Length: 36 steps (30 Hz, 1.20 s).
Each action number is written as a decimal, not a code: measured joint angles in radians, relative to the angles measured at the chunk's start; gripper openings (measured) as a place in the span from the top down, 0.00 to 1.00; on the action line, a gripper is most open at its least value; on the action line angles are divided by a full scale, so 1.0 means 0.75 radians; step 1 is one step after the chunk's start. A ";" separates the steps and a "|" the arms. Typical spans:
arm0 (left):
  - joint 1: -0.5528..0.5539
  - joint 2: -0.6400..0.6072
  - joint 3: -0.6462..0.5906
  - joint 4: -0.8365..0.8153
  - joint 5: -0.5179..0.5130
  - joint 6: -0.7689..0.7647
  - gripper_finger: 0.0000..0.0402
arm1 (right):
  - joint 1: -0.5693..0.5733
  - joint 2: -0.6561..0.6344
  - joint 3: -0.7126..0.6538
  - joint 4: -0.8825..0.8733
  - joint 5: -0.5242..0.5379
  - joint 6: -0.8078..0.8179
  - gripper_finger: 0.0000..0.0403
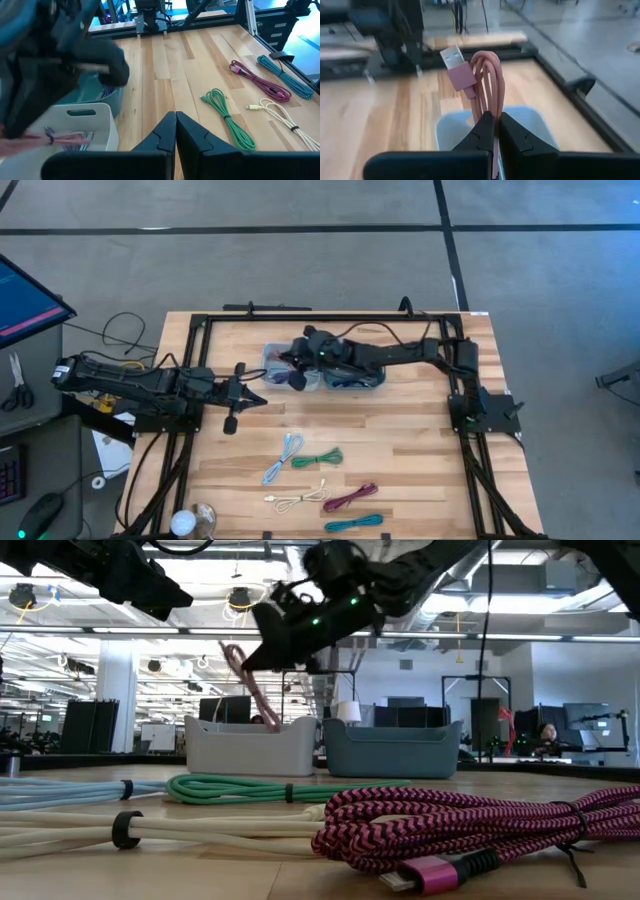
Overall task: Pick & Place USB Port
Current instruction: Put the pink charger cable into the white bin, then put the pink patterned charger cable into the green bin
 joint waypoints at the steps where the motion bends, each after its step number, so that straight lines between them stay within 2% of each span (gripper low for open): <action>1: 0.000 0.000 0.000 0.000 0.000 0.000 0.97 | -0.003 0.022 0.026 -0.035 -0.002 0.000 1.00; 11: 0.000 0.000 0.000 -0.004 0.000 0.000 0.97 | -0.024 0.131 0.129 -0.217 0.009 0.007 1.00; 22: 0.000 0.000 0.000 -0.004 0.000 0.000 0.97 | -0.028 0.130 0.129 -0.225 0.012 0.010 0.99; 36: 0.000 0.000 0.000 -0.004 0.000 0.000 0.97 | -0.029 0.126 0.130 -0.226 0.013 0.010 0.86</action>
